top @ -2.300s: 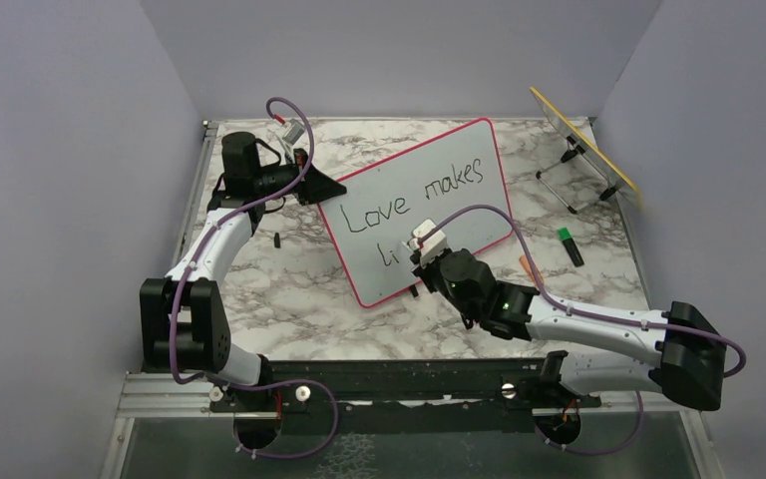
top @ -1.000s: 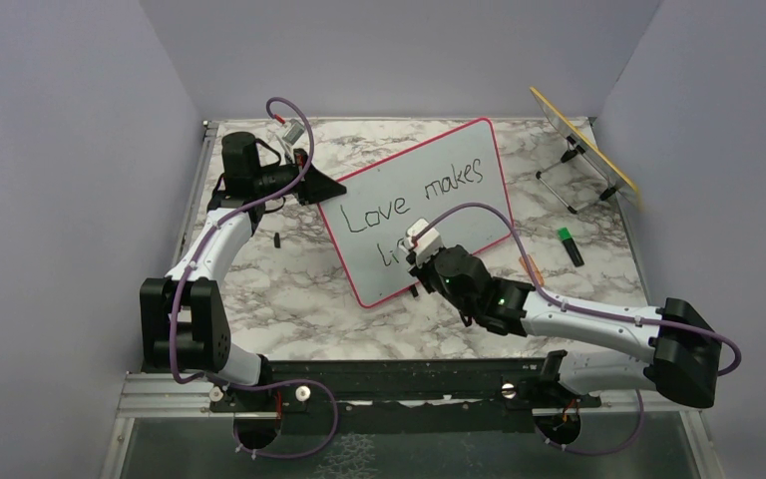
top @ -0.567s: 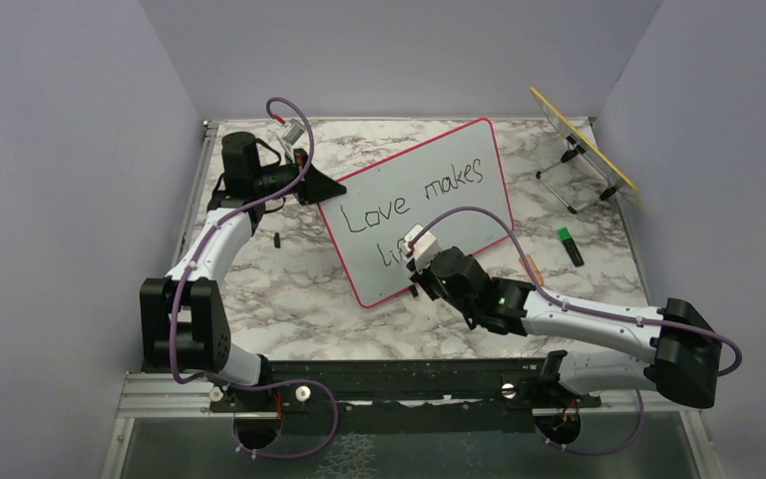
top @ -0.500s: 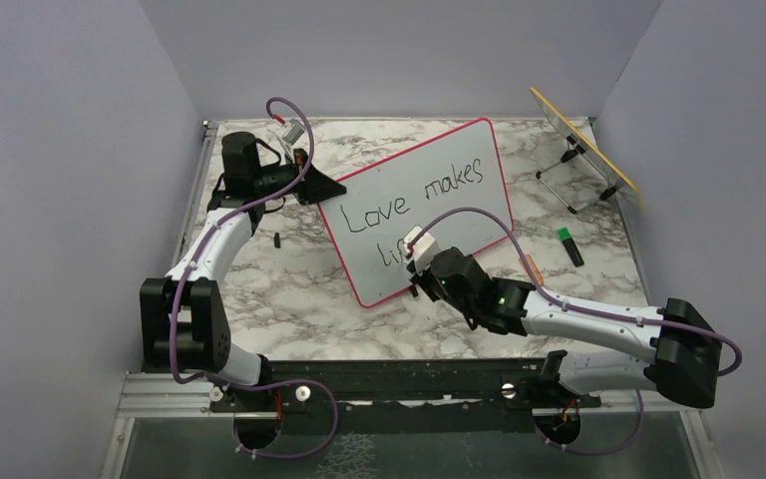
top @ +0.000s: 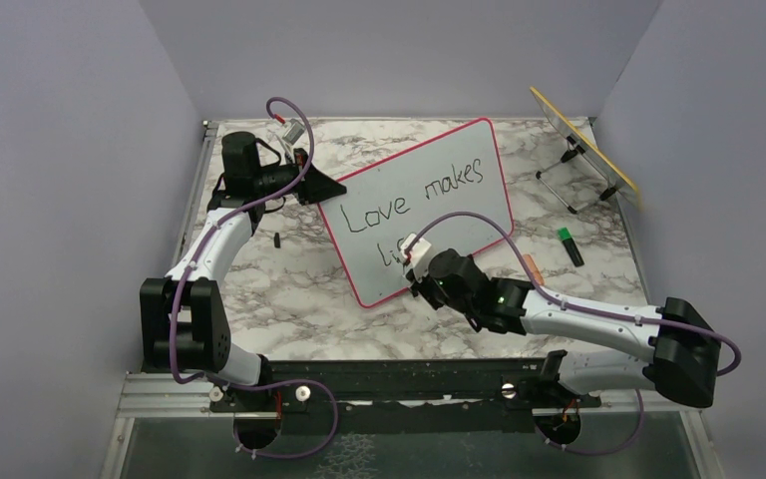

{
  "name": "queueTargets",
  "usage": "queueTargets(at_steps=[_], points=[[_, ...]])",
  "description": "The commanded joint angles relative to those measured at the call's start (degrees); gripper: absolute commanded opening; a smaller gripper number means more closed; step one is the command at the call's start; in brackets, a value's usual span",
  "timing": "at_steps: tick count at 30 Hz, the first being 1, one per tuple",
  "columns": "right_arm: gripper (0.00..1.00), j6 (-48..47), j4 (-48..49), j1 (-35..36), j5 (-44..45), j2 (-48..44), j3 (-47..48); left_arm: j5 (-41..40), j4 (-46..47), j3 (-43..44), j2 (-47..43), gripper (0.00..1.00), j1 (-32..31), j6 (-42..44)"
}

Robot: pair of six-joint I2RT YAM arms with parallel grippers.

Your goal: Write a sentence on the whiteboard

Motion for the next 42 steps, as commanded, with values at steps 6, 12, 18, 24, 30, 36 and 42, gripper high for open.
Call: queueTargets(at_steps=[6, 12, 18, 24, 30, 36, 42], points=[[0.01, 2.2, 5.9, -0.4, 5.5, -3.6, 0.4, -5.5, -4.8, -1.0, 2.4, 0.0, -0.1, 3.7], [0.01, 2.1, 10.8, -0.4, 9.3, -3.8, -0.4, -5.6, -4.8, -1.0, 2.4, 0.0, -0.2, 3.7], [0.01, 2.2, 12.4, -0.4, 9.5, -2.3, -0.5, -5.6, -4.8, -1.0, 2.3, 0.0, -0.2, 3.7], [0.01, 2.2, 12.3, -0.4, 7.9, -1.5, 0.0, -5.6, -4.8, -1.0, 2.4, 0.0, -0.1, 3.7], [0.01, 2.2, 12.2, -0.5, 7.4, -1.1, 0.0, -5.5, -4.8, -1.0, 2.3, 0.0, -0.2, 3.7], [0.01, 2.2, 12.6, -0.5, 7.0, -0.4, 0.0, -5.6, -4.8, -1.1, 2.4, 0.0, -0.1, 3.7], [0.01, 2.3, 13.7, -0.5, 6.5, 0.5, 0.2, -5.5, -4.8, -1.1, 2.3, 0.0, -0.1, 3.8]])
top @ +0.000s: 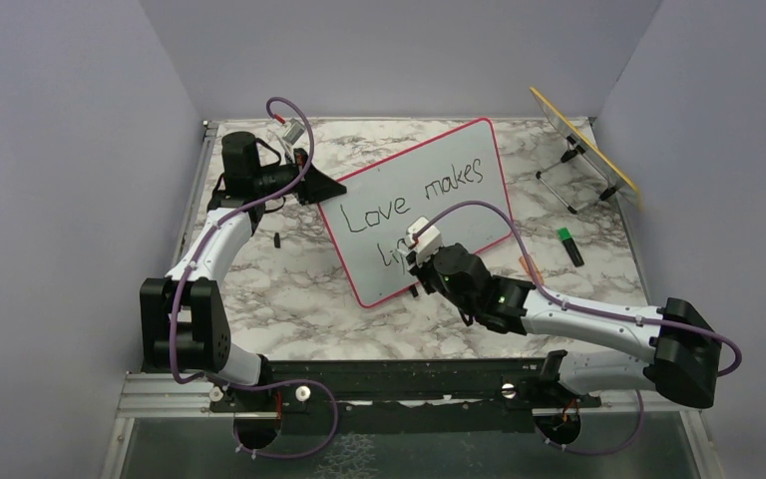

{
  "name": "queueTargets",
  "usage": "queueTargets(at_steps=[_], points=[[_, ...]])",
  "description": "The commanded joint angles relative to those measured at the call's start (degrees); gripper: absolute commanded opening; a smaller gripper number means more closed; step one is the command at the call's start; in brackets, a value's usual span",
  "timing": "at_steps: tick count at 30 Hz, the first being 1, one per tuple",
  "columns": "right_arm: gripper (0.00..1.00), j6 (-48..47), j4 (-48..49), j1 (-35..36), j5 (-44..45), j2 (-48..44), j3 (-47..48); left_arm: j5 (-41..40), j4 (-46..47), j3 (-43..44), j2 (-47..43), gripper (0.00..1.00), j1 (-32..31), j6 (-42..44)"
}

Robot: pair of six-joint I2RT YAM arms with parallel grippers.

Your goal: Write a sentence on the whiteboard

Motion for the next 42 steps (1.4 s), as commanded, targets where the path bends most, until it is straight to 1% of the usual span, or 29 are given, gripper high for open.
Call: queueTargets(at_steps=[1, 11, 20, 30, 35, 42], points=[[0.01, 0.8, 3.2, -0.3, -0.7, 1.0, 0.0, -5.5, -4.7, -1.1, 2.3, 0.0, -0.1, 3.7], [0.01, 0.8, 1.7, -0.4, -0.2, 1.1, 0.1, -5.5, -4.7, -1.0, 2.3, 0.0, -0.1, 3.8], [0.01, 0.8, 1.0, -0.9, 3.5, -0.6, -1.1, -5.6, -4.7, -1.1, 2.3, 0.0, -0.1, 3.8], [0.01, 1.3, 0.1, -1.7, 5.7, -1.4, -1.8, -5.7, -4.7, -1.1, 2.6, 0.0, -0.2, 3.8], [0.01, 1.5, -0.4, -2.2, 5.7, -2.0, -1.8, -5.6, -4.7, -1.1, 2.6, 0.0, -0.2, 3.8], [0.01, 1.5, -0.4, -2.3, 2.4, -5.2, -2.5, -5.8, -4.7, -1.1, 2.7, 0.0, -0.2, 3.8]])
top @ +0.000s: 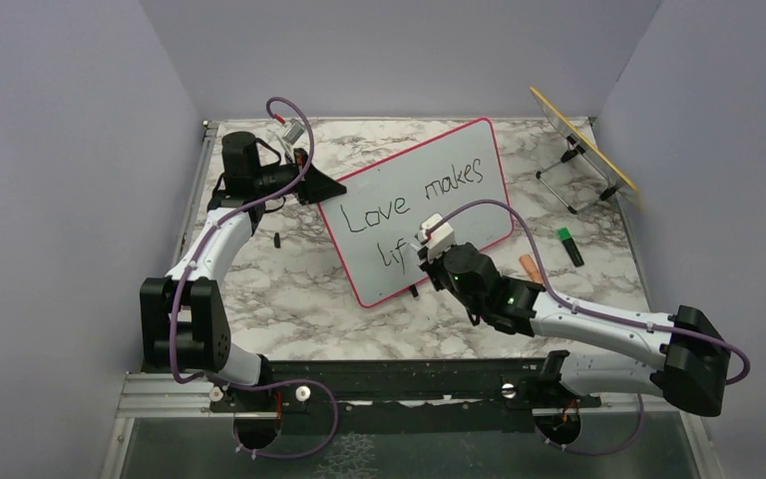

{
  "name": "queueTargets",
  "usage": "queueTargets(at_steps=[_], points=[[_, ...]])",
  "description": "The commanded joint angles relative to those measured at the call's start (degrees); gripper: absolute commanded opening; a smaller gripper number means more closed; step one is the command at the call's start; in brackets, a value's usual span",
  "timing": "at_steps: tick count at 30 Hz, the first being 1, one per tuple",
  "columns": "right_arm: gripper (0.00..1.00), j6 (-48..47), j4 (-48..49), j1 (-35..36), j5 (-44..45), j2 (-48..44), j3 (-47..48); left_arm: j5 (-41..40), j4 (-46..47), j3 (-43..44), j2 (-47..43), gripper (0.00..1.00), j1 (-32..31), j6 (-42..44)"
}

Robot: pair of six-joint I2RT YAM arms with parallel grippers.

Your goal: Write a sentence on the whiteboard

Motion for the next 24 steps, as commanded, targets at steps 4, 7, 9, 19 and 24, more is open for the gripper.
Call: queueTargets(at_steps=[4, 7, 9, 19, 24], points=[[0.01, 0.9, -0.6, -0.9, -1.1, -3.2, -1.3, -5.7, -4.7, -1.0, 2.6, 0.0, -0.1, 3.8], [0.01, 1.2, -0.3, -1.3, -1.5, -3.0, -2.0, -5.8, -4.7, -1.1, 2.6, 0.0, -0.1, 3.8], [0.01, 1.2, 0.2, -1.5, -2.2, -2.8, -2.3, -5.8, -4.7, -1.1, 2.6, 0.0, -0.2, 3.8], [0.01, 3.3, 1.2, -1.6, -4.8, -2.0, -2.2, -5.7, -4.7, -1.1, 2.7, 0.0, -0.1, 3.8], [0.01, 3.6, 1.5, -1.8, -4.8, -1.2, -2.6, -5.7, -4.7, -1.1, 2.7, 0.0, -0.1, 3.8]])
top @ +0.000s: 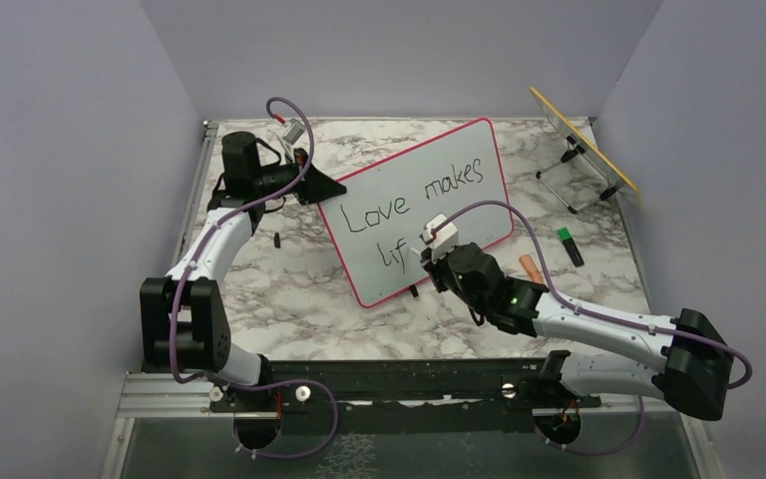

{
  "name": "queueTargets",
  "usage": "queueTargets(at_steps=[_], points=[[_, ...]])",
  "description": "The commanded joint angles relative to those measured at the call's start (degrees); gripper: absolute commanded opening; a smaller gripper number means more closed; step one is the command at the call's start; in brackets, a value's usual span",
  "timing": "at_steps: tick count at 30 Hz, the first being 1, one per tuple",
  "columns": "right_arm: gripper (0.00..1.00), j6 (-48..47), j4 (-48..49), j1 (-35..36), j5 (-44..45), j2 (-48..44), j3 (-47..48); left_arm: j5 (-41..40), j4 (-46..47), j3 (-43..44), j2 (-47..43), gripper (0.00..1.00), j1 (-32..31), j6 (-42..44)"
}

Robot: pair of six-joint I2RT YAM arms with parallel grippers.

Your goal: Write a sentence on the whiteboard

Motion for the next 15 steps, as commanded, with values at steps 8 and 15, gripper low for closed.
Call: queueTargets(at_steps=[8, 15], points=[[0.01, 0.8, 1.2, -1.4, 0.7, 1.0, -0.9, -5.7, -4.7, -1.1, 2.7, 0.0, -0.1, 3.8], [0.01, 0.4, -0.3, -2.1, 2.8, 0.2, -0.9, -5.6, -4.7, -1.1, 2.7, 0.0, -0.1, 3.8]])
